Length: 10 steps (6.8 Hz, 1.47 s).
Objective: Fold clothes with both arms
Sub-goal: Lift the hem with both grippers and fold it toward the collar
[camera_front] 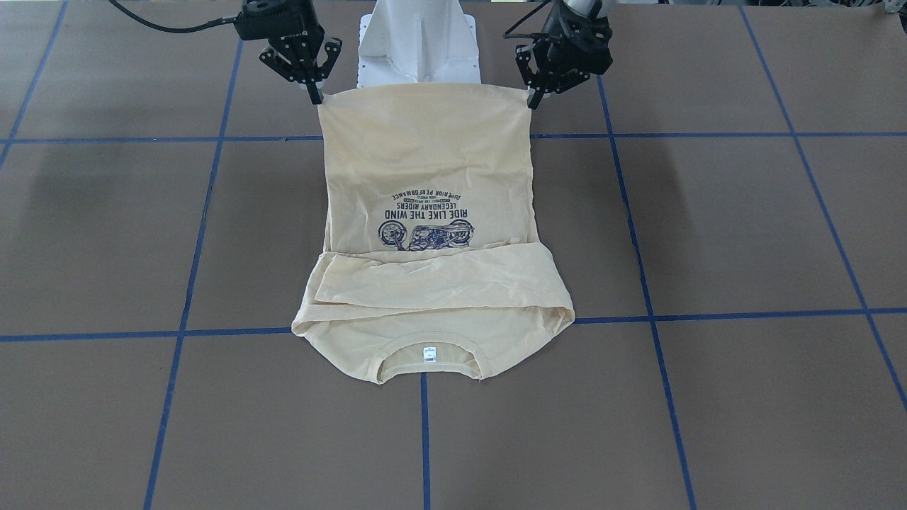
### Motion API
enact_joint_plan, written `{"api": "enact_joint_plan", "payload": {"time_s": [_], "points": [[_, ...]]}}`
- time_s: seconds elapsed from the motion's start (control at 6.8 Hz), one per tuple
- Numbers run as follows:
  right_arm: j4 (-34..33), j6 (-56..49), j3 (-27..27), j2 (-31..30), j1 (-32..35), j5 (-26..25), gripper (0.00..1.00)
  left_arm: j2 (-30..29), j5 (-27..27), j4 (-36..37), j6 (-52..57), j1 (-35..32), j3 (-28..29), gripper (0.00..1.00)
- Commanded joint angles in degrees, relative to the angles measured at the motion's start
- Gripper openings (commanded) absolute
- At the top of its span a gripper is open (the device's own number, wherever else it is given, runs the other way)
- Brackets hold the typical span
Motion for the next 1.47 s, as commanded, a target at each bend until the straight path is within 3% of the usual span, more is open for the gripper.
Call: {"api": "enact_joint_plan", "payload": {"time_s": [0.0, 0.44, 1.03, 1.32], "points": [[0.2, -2.0, -2.0, 1.7, 8.2, 0.6, 0.00, -3.4, 1.9, 0.0, 4.6, -8.1, 3.7, 0.00], [0.5, -3.3, -11.4, 9.2, 15.6, 1.1, 0.00, -10.1, 2.4, -0.3, 4.8, -14.8, 11.1, 0.00], [0.7, -7.4, -23.0, 16.3, 22.7, 4.0, 0.00, -16.7, 4.2, -2.6, 9.4, -18.1, 22.6, 0.00], [9.8, -7.5, -33.4, 18.0, 23.7, 4.1, 0.00, -20.9, 6.3, -7.5, 10.1, -18.3, 33.6, 0.00]]}}
